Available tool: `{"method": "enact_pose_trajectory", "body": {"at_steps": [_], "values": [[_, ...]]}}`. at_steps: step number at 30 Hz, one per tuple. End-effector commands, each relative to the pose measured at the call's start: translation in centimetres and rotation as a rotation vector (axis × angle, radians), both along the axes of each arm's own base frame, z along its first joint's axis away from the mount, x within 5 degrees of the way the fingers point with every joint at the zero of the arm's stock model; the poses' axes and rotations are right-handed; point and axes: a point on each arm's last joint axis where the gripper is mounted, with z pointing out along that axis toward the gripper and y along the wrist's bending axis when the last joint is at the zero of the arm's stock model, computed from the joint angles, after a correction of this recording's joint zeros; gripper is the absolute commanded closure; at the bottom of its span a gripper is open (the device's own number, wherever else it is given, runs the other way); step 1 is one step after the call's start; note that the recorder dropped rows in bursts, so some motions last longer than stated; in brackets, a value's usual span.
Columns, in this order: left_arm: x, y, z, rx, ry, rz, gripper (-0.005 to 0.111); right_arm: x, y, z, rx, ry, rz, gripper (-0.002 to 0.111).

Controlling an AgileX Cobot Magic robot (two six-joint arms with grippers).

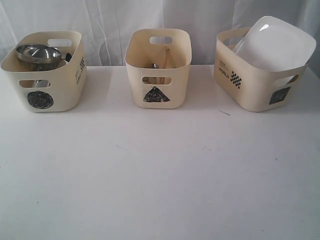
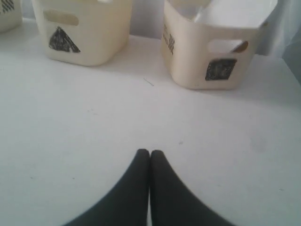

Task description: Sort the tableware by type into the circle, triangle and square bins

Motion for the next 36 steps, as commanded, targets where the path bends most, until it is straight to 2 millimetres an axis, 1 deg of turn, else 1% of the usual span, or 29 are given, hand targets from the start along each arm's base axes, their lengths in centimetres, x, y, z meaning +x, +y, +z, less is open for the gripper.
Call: {"method": "enact_pose_trajectory", "body": {"at_steps": [1,7,9,14,21,36], "values": [[-0.16,-0.14,-0.43,-0.014,0.036,-0.009,0.107,0.08,-0.30,-0.20,-0.044,-0.021,-0.030,0.108],[-0.16,-0.14,-0.43,-0.014,0.036,-0.009,0.107,0.07,-0.73,-0.20,-0.025,-0.019,-0.120,0.108],[-0.16,-0.14,-0.43,-0.014,0.036,-0.009,0.107,0.06,-0.85,-0.19,-0.055,-0.018,-0.127,0.108],[-0.16,-0.14,-0.43,-0.014,0.036,-0.009,0.107,0.05,-0.92,-0.19,-0.081,-0.018,-0.129,0.108],[-0.16,-0.14,-0.43,-0.014,0.036,-0.009,0.107,0.05,-0.90,-0.19,-0.049,-0.019,-0.136,0.108],[-0.16,-0.14,-0.43,-0.014,0.036,-0.009,0.107,0.05,-0.90,-0.19,-0.052,-0.019,-0.134,0.108]]}}
